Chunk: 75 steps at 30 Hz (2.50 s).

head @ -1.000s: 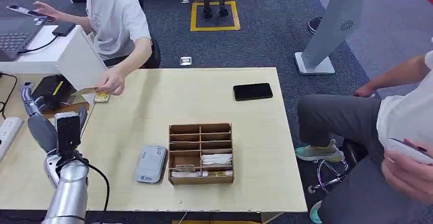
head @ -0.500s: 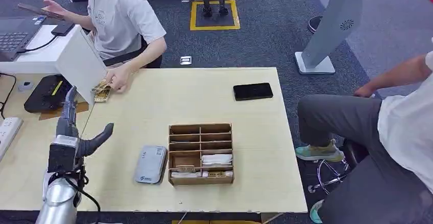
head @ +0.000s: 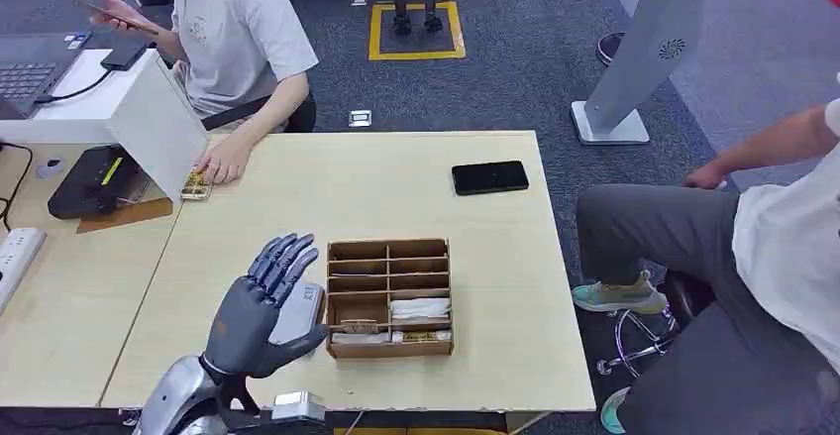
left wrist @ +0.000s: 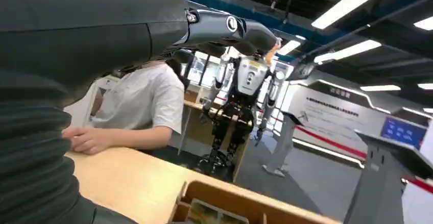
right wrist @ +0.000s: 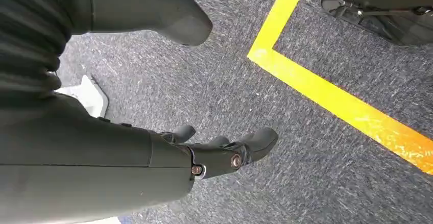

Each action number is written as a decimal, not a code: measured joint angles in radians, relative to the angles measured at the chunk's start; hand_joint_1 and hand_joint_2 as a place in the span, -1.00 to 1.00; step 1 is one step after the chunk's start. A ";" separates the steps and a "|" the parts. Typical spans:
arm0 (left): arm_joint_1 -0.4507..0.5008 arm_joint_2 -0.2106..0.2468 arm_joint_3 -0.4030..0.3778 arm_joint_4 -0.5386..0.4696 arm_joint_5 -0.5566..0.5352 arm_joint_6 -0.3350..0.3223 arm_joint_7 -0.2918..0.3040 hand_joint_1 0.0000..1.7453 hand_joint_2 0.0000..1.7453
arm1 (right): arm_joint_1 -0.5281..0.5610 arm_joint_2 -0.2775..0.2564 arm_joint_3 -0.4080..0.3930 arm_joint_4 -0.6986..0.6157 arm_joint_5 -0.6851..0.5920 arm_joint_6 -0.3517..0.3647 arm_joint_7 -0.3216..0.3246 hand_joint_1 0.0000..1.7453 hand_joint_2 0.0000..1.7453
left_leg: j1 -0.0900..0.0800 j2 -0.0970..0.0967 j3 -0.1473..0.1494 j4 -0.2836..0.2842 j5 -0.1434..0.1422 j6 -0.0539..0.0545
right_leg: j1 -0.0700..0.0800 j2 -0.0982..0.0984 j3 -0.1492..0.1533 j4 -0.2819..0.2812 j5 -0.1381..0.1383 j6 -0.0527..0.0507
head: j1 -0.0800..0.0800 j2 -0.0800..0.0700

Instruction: Pass the card to the sensor for recognition and then transmit it.

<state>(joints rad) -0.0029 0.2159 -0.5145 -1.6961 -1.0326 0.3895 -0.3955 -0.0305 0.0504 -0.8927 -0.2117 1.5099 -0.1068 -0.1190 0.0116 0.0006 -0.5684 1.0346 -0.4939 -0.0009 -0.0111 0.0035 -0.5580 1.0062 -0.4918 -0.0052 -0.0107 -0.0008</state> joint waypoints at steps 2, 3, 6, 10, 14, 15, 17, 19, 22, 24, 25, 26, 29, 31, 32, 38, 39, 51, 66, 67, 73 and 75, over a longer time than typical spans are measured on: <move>-0.011 0.006 -0.037 0.015 -0.026 0.010 0.022 -1.00 1.00 | 0.000 -0.001 -0.002 0.000 0.005 0.002 0.001 -1.00 1.00 | 0.000 0.000 0.000 0.000 0.000 0.000 | 0.000 0.000 0.000 0.000 0.000 0.000 | 0.000 0.000; -0.019 0.009 -0.053 0.023 -0.040 0.018 0.037 -1.00 1.00 | 0.000 -0.002 -0.002 0.000 0.007 0.002 0.002 -1.00 1.00 | 0.000 0.000 0.000 0.000 0.000 0.000 | 0.000 0.000 0.000 0.000 0.000 0.000 | 0.000 0.000; -0.045 0.014 -0.091 0.050 -0.069 0.057 0.091 -1.00 1.00 | -0.002 -0.002 -0.005 -0.001 0.009 0.000 0.002 -1.00 1.00 | 0.000 0.000 0.000 0.000 0.000 0.000 | 0.000 0.000 0.000 0.000 0.000 0.000 | 0.000 0.000; -0.054 0.008 -0.097 0.065 -0.058 0.100 0.153 -1.00 1.00 | -0.002 -0.002 -0.006 0.000 0.009 -0.004 0.003 -1.00 1.00 | 0.000 0.000 0.000 0.000 0.000 0.000 | 0.000 0.000 0.000 0.000 0.000 0.000 | 0.000 0.000; -0.054 -0.020 -0.091 0.071 -0.113 0.173 0.240 -1.00 1.00 | -0.002 -0.002 -0.008 0.000 0.011 -0.006 0.006 -1.00 1.00 | 0.000 0.000 -0.001 0.000 0.000 0.000 | 0.000 0.000 0.000 0.000 0.000 0.000 | 0.000 0.000; -0.054 -0.028 -0.084 0.073 -0.129 0.179 0.257 -1.00 1.00 | -0.002 -0.001 -0.009 0.000 0.013 -0.008 0.007 -1.00 1.00 | 0.000 0.000 -0.001 0.000 0.000 0.000 | 0.000 0.000 0.000 0.000 0.000 0.000 | 0.000 0.000; -0.054 -0.039 -0.075 0.076 -0.156 0.188 0.275 -1.00 1.00 | -0.001 -0.001 -0.009 0.000 0.013 -0.009 0.007 -1.00 1.00 | 0.000 0.000 -0.001 0.000 0.000 0.000 | 0.000 0.000 0.000 0.000 0.000 0.000 | 0.000 0.000; -0.054 -0.047 -0.066 0.081 -0.168 0.188 0.283 -1.00 1.00 | -0.001 -0.001 -0.009 0.000 0.013 -0.011 0.008 -1.00 1.00 | 0.000 0.000 -0.001 0.000 0.000 0.000 | 0.000 0.000 0.000 0.000 0.000 0.000 | 0.000 0.000; -0.054 -0.055 -0.063 0.091 -0.173 0.184 0.283 -1.00 1.00 | -0.001 -0.001 -0.011 0.000 0.015 -0.015 0.008 -1.00 1.00 | 0.000 0.000 -0.001 0.000 0.000 0.000 | 0.000 0.000 0.000 0.000 0.000 0.000 | 0.000 0.000; -0.054 -0.059 -0.063 0.099 -0.168 0.173 0.281 -1.00 1.00 | -0.001 -0.001 -0.013 0.000 0.016 -0.015 0.012 -1.00 1.00 | 0.000 0.000 -0.001 0.000 0.000 0.000 | 0.000 0.000 0.000 0.000 0.000 0.000 | 0.000 0.000; -0.054 -0.061 -0.063 0.104 -0.166 0.167 0.279 -1.00 1.00 | -0.001 -0.001 -0.014 0.000 0.016 -0.015 0.013 -1.00 1.00 | 0.000 0.000 -0.001 0.000 0.000 0.000 | 0.000 0.000 0.000 0.000 0.000 0.000 | 0.000 0.000; -0.055 -0.062 -0.063 0.108 -0.158 0.153 0.272 -1.00 1.00 | -0.001 -0.001 -0.015 0.000 0.016 -0.015 0.014 -1.00 1.00 | 0.000 0.000 -0.001 0.000 0.000 0.000 | 0.000 0.000 0.000 0.000 0.000 0.000 | 0.000 0.000; -0.054 -0.068 -0.063 0.124 -0.149 0.130 0.259 -1.00 1.00 | -0.001 -0.001 -0.016 0.000 0.019 -0.015 0.014 -1.00 1.00 | 0.000 0.000 -0.001 0.000 0.000 0.000 | 0.000 0.000 0.000 0.000 0.000 0.000 | 0.000 0.000; -0.055 -0.077 -0.063 0.141 -0.150 0.125 0.257 -1.00 1.00 | -0.002 -0.001 -0.016 0.000 0.020 -0.015 0.014 -1.00 1.00 | 0.000 0.000 -0.001 0.000 0.000 0.000 | 0.000 0.000 0.000 0.000 0.000 0.000 | 0.000 0.000; -0.054 -0.080 -0.063 0.149 -0.151 0.123 0.257 -1.00 1.00 | -0.002 -0.001 -0.016 0.000 0.021 -0.015 0.014 -1.00 1.00 | 0.000 0.000 -0.001 0.000 0.000 0.000 | 0.000 0.000 0.000 0.000 0.000 0.000 | 0.000 0.000; -0.055 -0.095 -0.063 0.182 -0.152 0.122 0.257 -1.00 1.00 | -0.002 -0.001 -0.016 0.000 0.022 -0.015 0.013 -1.00 1.00 | 0.000 0.000 -0.001 0.000 0.000 0.000 | 0.000 0.000 0.000 0.000 0.000 0.000 | 0.000 0.000; -0.055 -0.097 -0.063 0.184 -0.154 0.122 0.259 -1.00 1.00 | -0.002 -0.001 -0.016 0.000 0.024 -0.016 0.013 -1.00 1.00 | 0.000 0.000 -0.001 0.000 0.000 0.000 | 0.000 0.000 0.000 0.000 0.000 0.000 | 0.000 0.000; -0.075 -0.151 -0.061 0.241 -0.131 0.129 0.291 -1.00 1.00 | -0.003 -0.001 -0.016 0.000 0.034 -0.016 0.014 -1.00 1.00 | 0.000 0.000 -0.001 0.000 0.000 0.000 | 0.000 0.000 0.000 0.000 0.000 0.000 | 0.000 0.000; -0.095 -0.194 -0.056 0.291 -0.117 0.113 0.281 -1.00 1.00 | -0.003 -0.001 -0.016 0.000 0.035 -0.016 0.014 -1.00 1.00 | 0.000 0.000 -0.001 0.000 0.000 0.000 | -0.001 0.000 0.000 0.000 0.000 0.000 | 0.000 0.000; -0.095 -0.194 -0.056 0.294 -0.116 0.113 0.281 -1.00 1.00 | -0.003 -0.001 -0.016 0.000 0.035 -0.016 0.014 -1.00 1.00 | 0.000 0.000 -0.001 0.000 0.000 0.000 | -0.001 0.000 0.000 0.000 0.000 0.000 | 0.000 0.000; -0.096 -0.201 -0.049 0.303 -0.116 0.113 0.281 -1.00 1.00 | -0.003 -0.001 -0.016 0.000 0.036 -0.015 0.014 -1.00 1.00 | 0.000 0.000 -0.001 0.000 0.000 0.000 | -0.001 0.000 0.000 0.000 0.000 0.001 | 0.000 0.000; -0.096 -0.203 -0.046 0.306 -0.120 0.113 0.281 -1.00 1.00 | -0.003 0.000 -0.016 0.000 0.036 -0.016 0.014 -1.00 1.00 | 0.000 0.000 -0.001 0.000 0.000 0.000 | -0.001 0.000 0.001 0.000 0.000 0.001 | 0.000 0.000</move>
<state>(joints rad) -0.0993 0.0133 -0.5608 -1.3901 -1.1524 0.5028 -0.1144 -0.0338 0.0500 -0.9087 -0.2121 1.5461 -0.1228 -0.1053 0.0111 0.0004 -0.5689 1.0347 -0.4937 -0.0005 -0.0116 0.0033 -0.5574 1.0062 -0.4915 -0.0047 -0.0103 -0.0008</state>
